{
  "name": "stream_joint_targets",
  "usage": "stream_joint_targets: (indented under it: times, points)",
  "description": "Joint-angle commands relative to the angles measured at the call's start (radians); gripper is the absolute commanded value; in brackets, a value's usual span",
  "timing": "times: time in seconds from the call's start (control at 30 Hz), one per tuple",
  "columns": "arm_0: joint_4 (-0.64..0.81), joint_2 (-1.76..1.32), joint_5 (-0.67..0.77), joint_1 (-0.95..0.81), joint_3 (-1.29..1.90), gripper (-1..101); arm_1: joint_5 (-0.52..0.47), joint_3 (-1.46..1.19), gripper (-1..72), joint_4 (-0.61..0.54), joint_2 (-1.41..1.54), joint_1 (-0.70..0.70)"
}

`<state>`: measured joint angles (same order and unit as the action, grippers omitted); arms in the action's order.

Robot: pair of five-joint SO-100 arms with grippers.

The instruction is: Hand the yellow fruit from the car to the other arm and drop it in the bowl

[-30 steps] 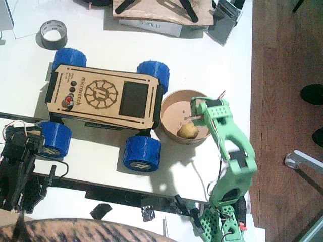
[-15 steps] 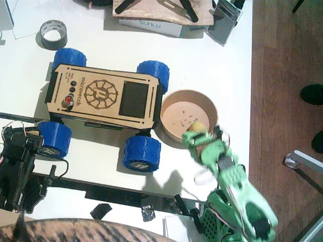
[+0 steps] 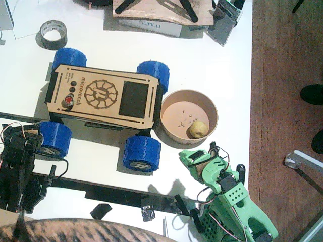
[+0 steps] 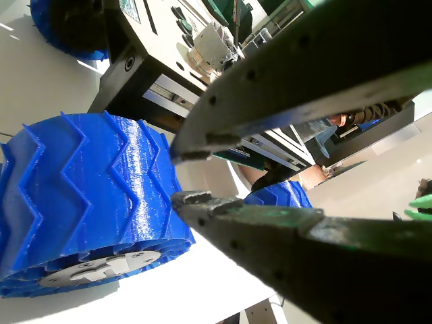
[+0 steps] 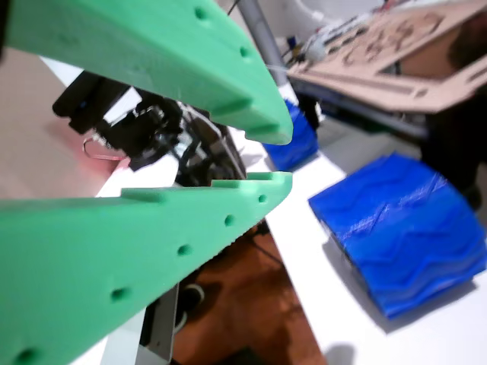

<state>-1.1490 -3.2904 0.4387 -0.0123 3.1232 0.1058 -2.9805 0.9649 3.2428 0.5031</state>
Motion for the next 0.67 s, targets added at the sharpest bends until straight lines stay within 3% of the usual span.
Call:
stream_joint_targets:
  times: [0.0,0.63]
  points:
    - [-0.003,-0.092,-0.009,0.005,0.069,6,0.005,-0.003,0.0,0.014,0.008,-0.014]
    - [-0.005,-0.092,-0.011,0.005,0.069,6,-0.014,-0.021,0.0,0.017,0.008,-0.032]
